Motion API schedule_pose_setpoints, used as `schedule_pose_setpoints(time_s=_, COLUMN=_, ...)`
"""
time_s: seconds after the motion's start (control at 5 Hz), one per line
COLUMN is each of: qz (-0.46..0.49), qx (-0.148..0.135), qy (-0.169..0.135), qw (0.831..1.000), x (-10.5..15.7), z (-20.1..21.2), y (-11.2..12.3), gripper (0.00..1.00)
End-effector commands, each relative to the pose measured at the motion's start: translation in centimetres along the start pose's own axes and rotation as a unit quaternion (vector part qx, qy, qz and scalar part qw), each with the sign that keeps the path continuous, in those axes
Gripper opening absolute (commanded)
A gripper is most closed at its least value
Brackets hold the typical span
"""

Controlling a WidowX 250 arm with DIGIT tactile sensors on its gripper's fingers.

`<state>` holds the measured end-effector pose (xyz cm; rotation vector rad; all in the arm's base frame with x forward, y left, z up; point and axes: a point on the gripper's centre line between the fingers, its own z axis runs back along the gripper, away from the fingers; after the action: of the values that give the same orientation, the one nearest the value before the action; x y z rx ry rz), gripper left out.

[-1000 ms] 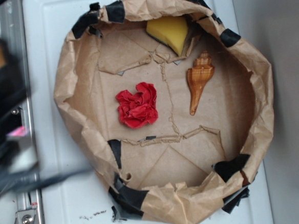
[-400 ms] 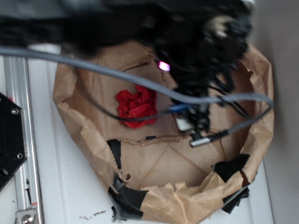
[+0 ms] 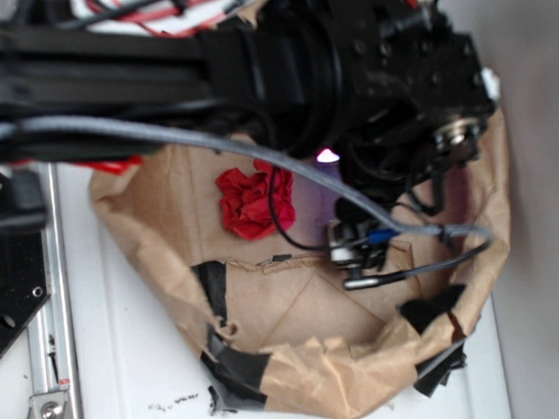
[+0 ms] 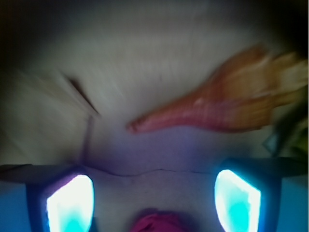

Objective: Grab the red paper.

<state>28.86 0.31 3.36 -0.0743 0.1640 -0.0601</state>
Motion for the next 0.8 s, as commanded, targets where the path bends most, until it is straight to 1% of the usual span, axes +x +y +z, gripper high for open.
schedule_pose_setpoints(time_s=0.0, qz=-0.021, qx=0.005, qy=-0.025, qw=0.999, x=-2.2, z=3.2, y=-0.5, gripper=1.00)
schedule_pose_setpoints(time_s=0.2, qz=-0.047, qx=0.004, qy=-0.020, qw=0.999, x=-4.6, z=3.1, y=-1.9, gripper=1.00)
schedule_pose_setpoints(time_s=0.4, qz=-0.052, qx=0.018, qy=-0.013, qw=0.998, x=-5.5, z=2.4, y=-2.4, gripper=1.00)
schedule_pose_setpoints(time_s=0.6, qz=-0.053, qx=0.042, qy=-0.008, qw=0.998, x=-6.4, z=0.7, y=-2.3, gripper=1.00)
